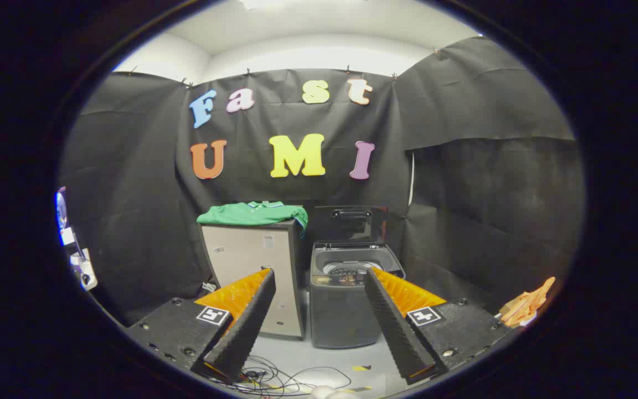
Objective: Put the clothes into the washing machine and then close the washing machine lid.
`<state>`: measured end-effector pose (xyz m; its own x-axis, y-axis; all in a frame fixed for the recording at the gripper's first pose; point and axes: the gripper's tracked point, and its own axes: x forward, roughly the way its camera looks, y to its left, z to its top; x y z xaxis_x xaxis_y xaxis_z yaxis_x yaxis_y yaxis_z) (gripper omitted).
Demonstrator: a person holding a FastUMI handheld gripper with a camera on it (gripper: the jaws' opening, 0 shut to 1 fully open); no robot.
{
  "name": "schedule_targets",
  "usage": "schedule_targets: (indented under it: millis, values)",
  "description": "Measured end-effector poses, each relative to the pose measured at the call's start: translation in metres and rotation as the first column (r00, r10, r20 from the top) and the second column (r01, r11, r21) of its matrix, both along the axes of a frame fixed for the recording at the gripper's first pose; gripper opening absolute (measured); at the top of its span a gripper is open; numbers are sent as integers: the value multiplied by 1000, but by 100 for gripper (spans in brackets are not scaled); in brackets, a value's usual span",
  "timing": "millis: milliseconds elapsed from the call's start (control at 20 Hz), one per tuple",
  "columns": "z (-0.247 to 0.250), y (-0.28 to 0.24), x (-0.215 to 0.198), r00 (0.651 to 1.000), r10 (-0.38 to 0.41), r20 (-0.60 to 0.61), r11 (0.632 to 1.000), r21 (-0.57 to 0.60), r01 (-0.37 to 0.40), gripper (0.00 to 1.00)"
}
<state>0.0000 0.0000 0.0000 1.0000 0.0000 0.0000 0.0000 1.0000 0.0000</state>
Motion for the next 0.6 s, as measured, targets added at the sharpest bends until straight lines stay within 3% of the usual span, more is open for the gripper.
schedule_targets:
  millis: [600]
  values:
    - [19, -1, 9, 1000, -8, 28, 1000, 2, 8, 100]
